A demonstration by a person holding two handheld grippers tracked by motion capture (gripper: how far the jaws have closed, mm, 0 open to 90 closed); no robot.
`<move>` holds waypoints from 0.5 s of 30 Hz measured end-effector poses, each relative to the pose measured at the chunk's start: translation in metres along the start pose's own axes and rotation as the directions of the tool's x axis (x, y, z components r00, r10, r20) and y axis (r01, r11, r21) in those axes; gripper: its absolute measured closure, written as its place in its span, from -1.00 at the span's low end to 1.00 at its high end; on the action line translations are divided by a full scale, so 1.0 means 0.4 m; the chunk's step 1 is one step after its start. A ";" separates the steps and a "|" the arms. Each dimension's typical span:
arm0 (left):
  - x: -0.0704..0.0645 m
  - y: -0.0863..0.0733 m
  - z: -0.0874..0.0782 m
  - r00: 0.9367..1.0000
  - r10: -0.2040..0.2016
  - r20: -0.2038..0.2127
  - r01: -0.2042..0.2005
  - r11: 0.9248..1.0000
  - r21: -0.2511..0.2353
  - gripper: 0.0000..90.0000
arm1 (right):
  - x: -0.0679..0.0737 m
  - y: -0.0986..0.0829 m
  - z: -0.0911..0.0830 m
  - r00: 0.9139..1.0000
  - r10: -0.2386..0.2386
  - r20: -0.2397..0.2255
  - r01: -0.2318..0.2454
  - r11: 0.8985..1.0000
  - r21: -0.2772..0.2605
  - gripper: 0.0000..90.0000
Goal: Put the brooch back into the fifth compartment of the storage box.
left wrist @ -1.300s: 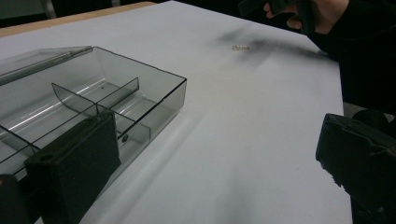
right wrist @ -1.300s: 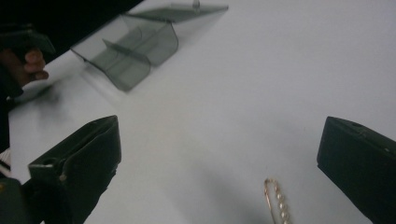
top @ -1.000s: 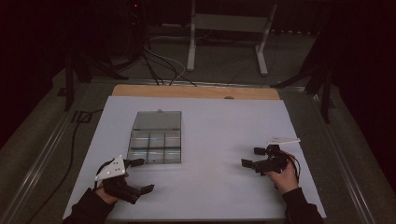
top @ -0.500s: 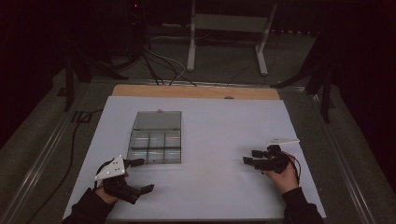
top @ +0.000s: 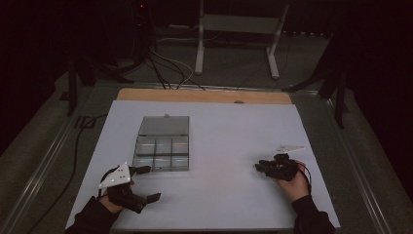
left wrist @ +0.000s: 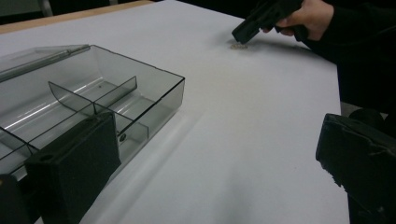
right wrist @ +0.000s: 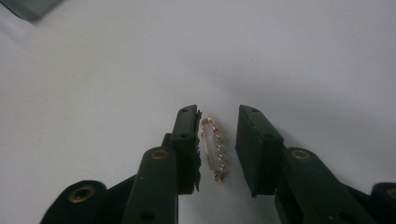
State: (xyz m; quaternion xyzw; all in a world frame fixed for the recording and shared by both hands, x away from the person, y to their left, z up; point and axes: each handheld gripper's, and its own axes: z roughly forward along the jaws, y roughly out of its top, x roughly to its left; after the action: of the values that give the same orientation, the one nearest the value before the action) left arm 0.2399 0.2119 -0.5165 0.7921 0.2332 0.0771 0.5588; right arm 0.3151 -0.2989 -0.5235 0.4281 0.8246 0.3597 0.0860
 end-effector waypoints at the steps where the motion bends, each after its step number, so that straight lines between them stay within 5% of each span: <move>1: 0.000 -0.001 0.000 1.000 -0.002 0.000 0.002 1.000 0.002 -0.98 | 0.001 -0.001 0.002 1.000 -0.002 0.005 0.002 1.000 0.009 0.54; 9: 0.000 0.000 0.000 1.000 0.000 0.000 0.000 1.000 0.002 -0.98 | 0.015 0.001 0.010 0.997 -0.052 0.050 0.051 0.998 0.040 0.68; 12: 0.000 -0.001 0.000 1.000 -0.002 0.000 0.002 1.000 0.004 -0.98 | 0.033 0.004 0.013 0.988 -0.120 0.093 0.114 0.991 0.066 0.75; 15: 0.000 0.000 0.000 1.000 0.000 0.002 0.000 1.000 0.002 -0.98 | 0.042 0.006 0.014 0.985 -0.138 0.099 0.131 0.988 0.077 0.87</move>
State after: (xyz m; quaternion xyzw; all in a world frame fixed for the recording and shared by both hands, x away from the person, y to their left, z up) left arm 0.2399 0.2118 -0.5166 0.7926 0.2328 0.0761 0.5583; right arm 0.3087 -0.2823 -0.5233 0.3923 0.8582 0.3009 0.1378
